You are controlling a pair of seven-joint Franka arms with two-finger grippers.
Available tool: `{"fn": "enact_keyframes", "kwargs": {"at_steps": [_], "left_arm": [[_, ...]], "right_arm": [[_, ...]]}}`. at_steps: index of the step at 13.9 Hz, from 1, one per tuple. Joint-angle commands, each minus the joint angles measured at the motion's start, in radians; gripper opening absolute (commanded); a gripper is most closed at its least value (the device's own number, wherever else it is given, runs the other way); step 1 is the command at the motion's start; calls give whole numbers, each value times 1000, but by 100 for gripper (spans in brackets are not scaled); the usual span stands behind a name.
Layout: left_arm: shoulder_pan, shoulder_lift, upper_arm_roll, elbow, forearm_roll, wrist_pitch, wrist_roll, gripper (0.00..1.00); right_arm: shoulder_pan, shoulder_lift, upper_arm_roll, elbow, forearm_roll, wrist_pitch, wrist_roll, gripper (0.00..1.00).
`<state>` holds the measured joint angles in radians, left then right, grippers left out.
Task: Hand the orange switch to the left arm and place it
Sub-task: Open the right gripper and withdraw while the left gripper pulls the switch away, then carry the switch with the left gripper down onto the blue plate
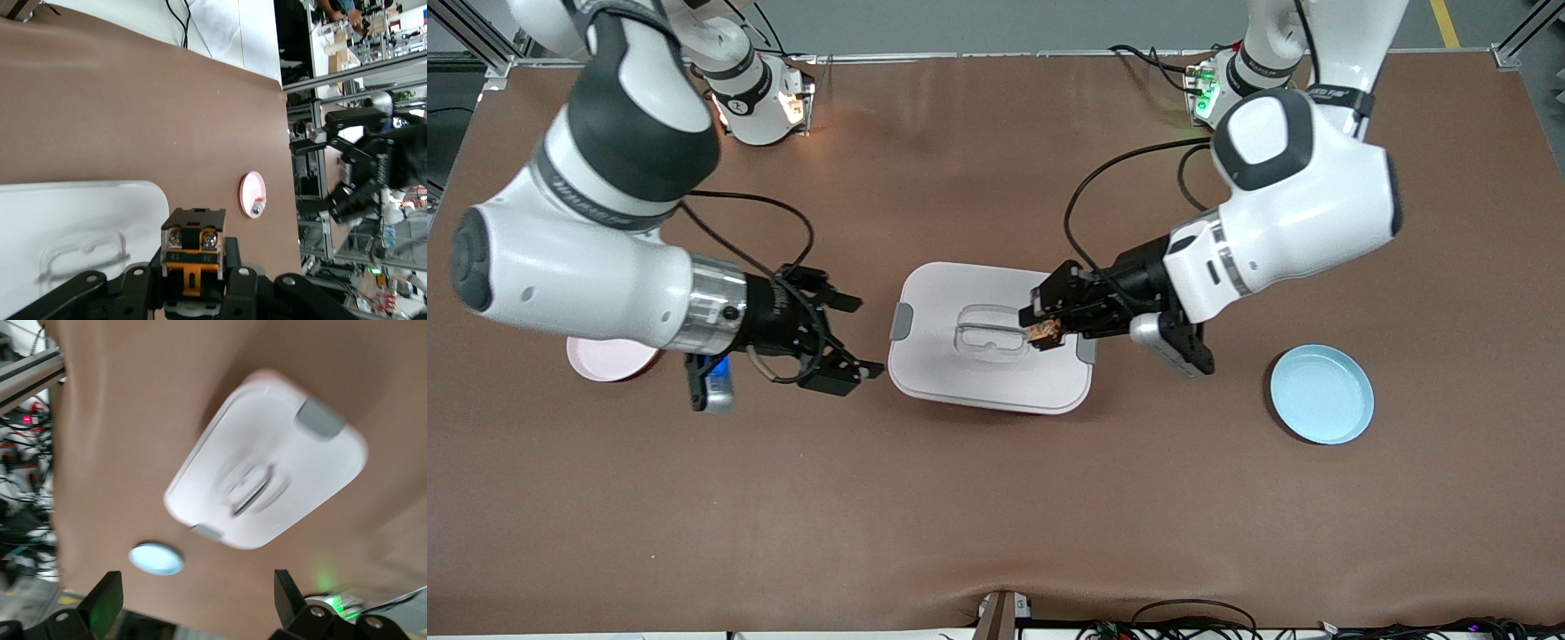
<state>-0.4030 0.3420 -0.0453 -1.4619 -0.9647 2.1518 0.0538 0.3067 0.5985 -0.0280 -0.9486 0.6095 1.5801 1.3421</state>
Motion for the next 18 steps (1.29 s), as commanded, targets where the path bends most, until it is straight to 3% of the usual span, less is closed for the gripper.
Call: {"fn": "enact_keyframes", "kwargs": {"at_steps": [1, 8, 11, 16, 18], "left_arm": [[58, -66, 2, -28, 41, -123, 6, 0], [199, -175, 5, -20, 247, -436, 6, 0], [217, -224, 5, -17, 406, -524, 9, 0], [216, -276, 2, -11, 670, -607, 4, 0], [216, -278, -2, -11, 737, -615, 4, 0]], "right_arm": [[-24, -20, 8, 1, -94, -96, -133, 100], [-176, -49, 8, 1, -281, -406, -656, 100], [-238, -49, 8, -1, -408, -501, -872, 100], [-323, -55, 7, -1, -618, -545, -1313, 100], [-359, -55, 7, -1, -643, -536, -1414, 100]]}}
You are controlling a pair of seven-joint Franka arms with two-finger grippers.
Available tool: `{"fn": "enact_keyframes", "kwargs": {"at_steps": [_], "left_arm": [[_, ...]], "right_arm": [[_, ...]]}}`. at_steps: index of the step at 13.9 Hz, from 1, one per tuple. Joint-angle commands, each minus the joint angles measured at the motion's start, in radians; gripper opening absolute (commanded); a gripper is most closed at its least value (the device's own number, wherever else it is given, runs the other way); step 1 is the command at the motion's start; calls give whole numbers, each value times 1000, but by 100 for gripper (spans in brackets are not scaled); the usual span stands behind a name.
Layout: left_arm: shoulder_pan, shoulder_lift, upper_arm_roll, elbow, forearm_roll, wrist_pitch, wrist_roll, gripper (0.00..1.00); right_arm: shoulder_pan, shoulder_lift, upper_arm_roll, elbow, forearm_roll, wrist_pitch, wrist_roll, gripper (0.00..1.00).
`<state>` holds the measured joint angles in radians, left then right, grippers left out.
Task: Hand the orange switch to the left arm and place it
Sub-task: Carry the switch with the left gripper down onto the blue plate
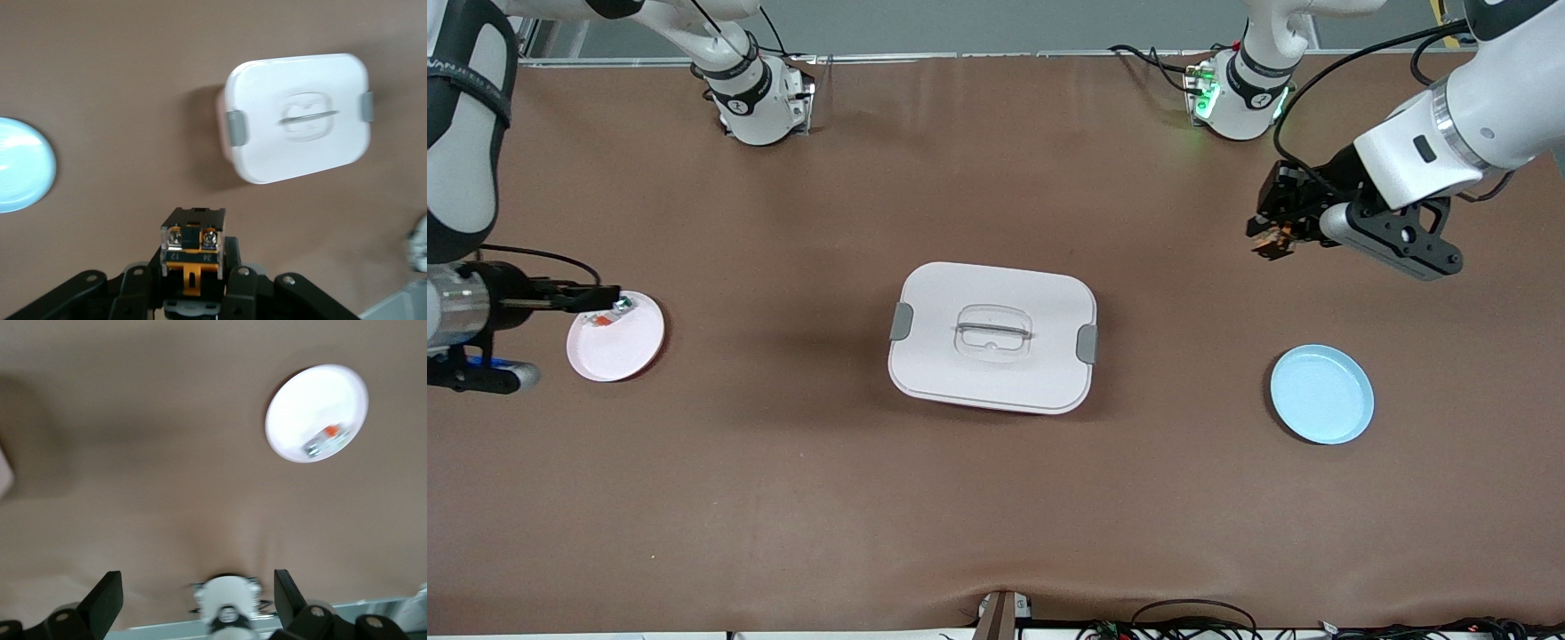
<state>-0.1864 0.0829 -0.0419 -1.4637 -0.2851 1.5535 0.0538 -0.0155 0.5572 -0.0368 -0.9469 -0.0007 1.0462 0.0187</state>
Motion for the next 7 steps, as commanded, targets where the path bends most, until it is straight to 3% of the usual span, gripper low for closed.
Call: {"fn": "enact_keyframes", "kwargs": {"at_steps": [1, 7], "left_arm": [[-1, -18, -4, -9, 66, -23, 4, 0], [-18, -17, -10, -4, 268, -42, -41, 0]], "right_arm": [[-40, -14, 15, -3, -35, -2, -88, 100], [-57, -52, 0, -3, -33, 44, -77, 100]]}}
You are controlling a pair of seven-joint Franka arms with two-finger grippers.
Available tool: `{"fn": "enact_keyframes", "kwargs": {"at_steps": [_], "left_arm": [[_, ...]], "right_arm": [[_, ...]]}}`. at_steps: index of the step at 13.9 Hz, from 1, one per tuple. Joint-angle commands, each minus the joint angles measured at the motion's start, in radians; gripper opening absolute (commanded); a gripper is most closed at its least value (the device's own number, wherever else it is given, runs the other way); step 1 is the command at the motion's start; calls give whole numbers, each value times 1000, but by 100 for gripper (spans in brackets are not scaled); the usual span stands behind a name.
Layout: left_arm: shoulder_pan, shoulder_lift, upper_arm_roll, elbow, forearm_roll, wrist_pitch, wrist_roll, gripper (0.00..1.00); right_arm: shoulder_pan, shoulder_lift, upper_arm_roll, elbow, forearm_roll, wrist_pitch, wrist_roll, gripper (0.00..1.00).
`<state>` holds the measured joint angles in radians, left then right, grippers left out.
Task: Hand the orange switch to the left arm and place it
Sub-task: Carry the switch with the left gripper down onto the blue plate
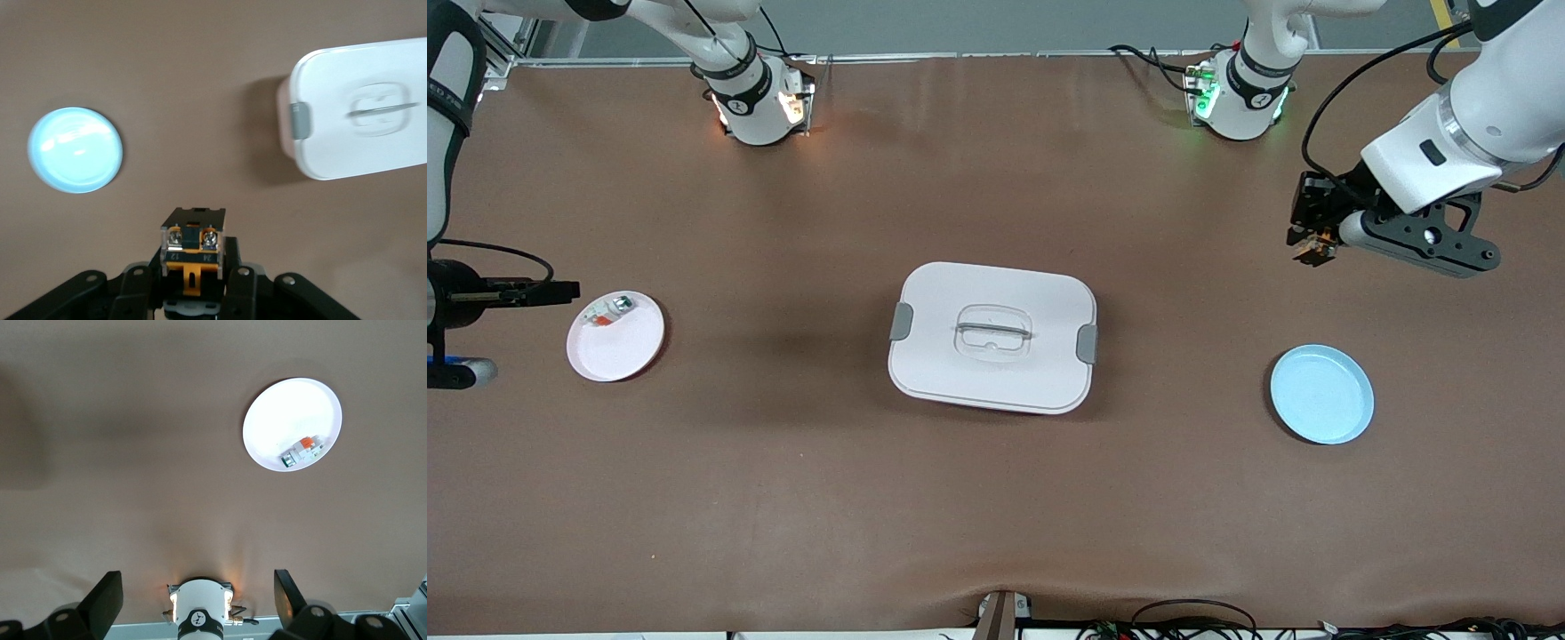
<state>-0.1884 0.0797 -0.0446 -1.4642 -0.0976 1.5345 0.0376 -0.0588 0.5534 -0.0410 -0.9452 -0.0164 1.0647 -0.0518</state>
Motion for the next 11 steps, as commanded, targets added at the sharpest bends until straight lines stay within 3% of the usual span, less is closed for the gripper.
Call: {"fn": "enact_keyframes", "kwargs": {"at_steps": [1, 6, 11], "left_arm": [[-26, -12, -23, -4, 134, -39, -65, 0], [15, -6, -29, -4, 170, -43, -192, 0], [64, 17, -23, -5, 174, -43, -578, 0]], "right_arm": [[-24, -76, 3, -4, -16, 43, -5, 100], [-82, -139, 6, -10, 65, 51, -6, 100], [-76, -196, 9, -46, 73, 72, -8, 100]]}}
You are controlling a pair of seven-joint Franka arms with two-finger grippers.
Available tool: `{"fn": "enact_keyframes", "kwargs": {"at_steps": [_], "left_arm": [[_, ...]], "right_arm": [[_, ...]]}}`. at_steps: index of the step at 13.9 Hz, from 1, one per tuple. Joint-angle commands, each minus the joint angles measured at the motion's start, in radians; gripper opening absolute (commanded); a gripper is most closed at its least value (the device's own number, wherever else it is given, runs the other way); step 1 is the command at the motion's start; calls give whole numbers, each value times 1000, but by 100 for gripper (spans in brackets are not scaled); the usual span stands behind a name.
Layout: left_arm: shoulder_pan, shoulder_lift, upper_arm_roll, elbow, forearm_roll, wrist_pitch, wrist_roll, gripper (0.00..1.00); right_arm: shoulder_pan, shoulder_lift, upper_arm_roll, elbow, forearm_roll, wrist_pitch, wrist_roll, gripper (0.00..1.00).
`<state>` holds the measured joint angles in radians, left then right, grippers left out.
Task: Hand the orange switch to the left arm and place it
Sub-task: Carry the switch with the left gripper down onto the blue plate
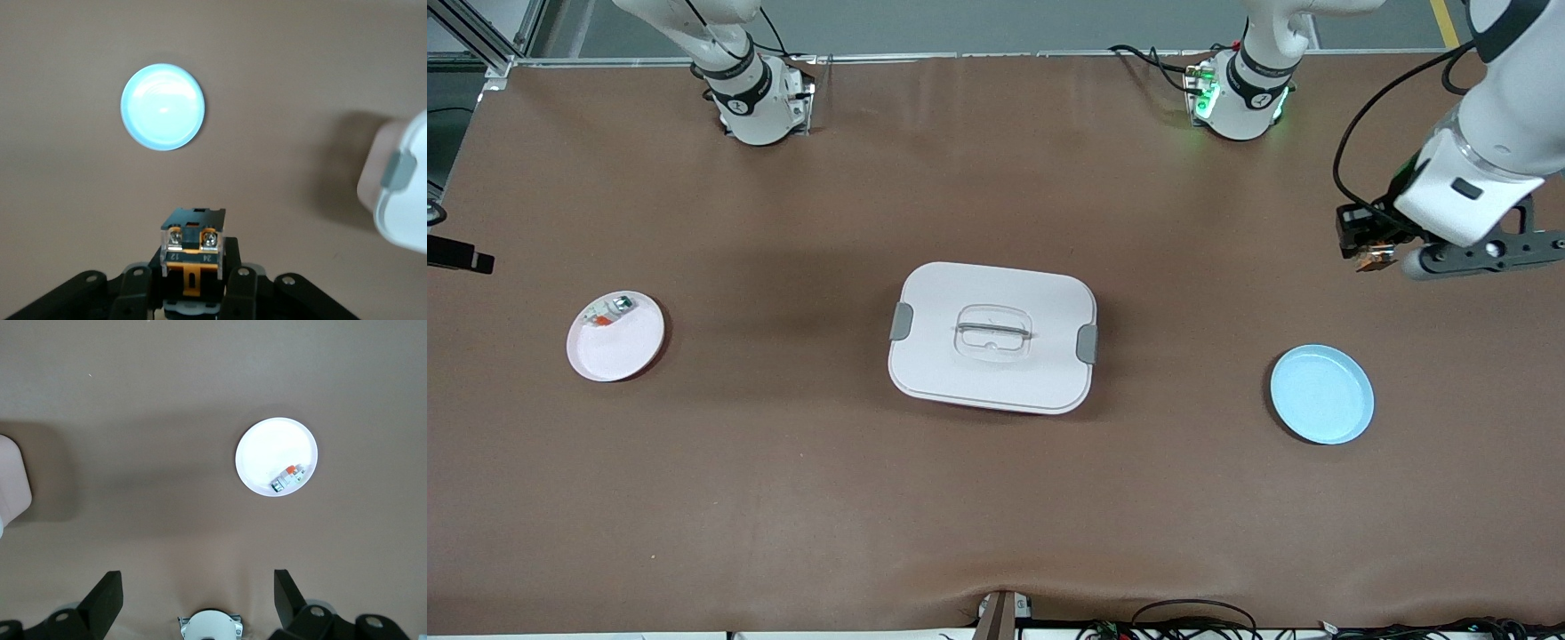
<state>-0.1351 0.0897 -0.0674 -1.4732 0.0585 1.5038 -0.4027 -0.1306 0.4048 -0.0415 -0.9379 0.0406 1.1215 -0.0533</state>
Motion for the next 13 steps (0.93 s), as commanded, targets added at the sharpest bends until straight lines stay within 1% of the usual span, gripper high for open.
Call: {"fn": "enact_keyframes", "kwargs": {"at_steps": [1, 3, 5, 6, 8, 10, 11, 12, 13], "left_arm": [[32, 15, 0, 4, 12, -13, -227, 0], [52, 30, 0, 1, 11, -5, -396, 0], [74, 33, 0, -2, 1, 44, -541, 0], [90, 35, 0, -6, -12, 80, -633, 0], [109, 54, 0, -16, -26, 148, -784, 0], [124, 59, 0, -71, -25, 218, -867, 0], [137, 50, 0, -126, -25, 261, -890, 0], [147, 41, 0, -178, -25, 310, -907, 0], [164, 38, 0, -209, -26, 346, -910, 0]], "right_arm": [[-3, -58, 9, -64, 16, 21, -6, 100], [-4, -70, 12, -81, 19, 27, -5, 100], [-1, -92, 12, -108, 19, 49, -6, 100], [0, -107, 14, -133, 18, 67, -6, 100], [18, -167, 14, -218, 15, 121, -8, 100], [74, -251, 5, -338, -10, 208, -8, 100], [89, -288, 5, -391, -33, 245, -6, 100], [98, -316, 5, -432, -42, 267, -6, 100], [103, -331, 5, -452, -42, 274, -6, 100]]}}
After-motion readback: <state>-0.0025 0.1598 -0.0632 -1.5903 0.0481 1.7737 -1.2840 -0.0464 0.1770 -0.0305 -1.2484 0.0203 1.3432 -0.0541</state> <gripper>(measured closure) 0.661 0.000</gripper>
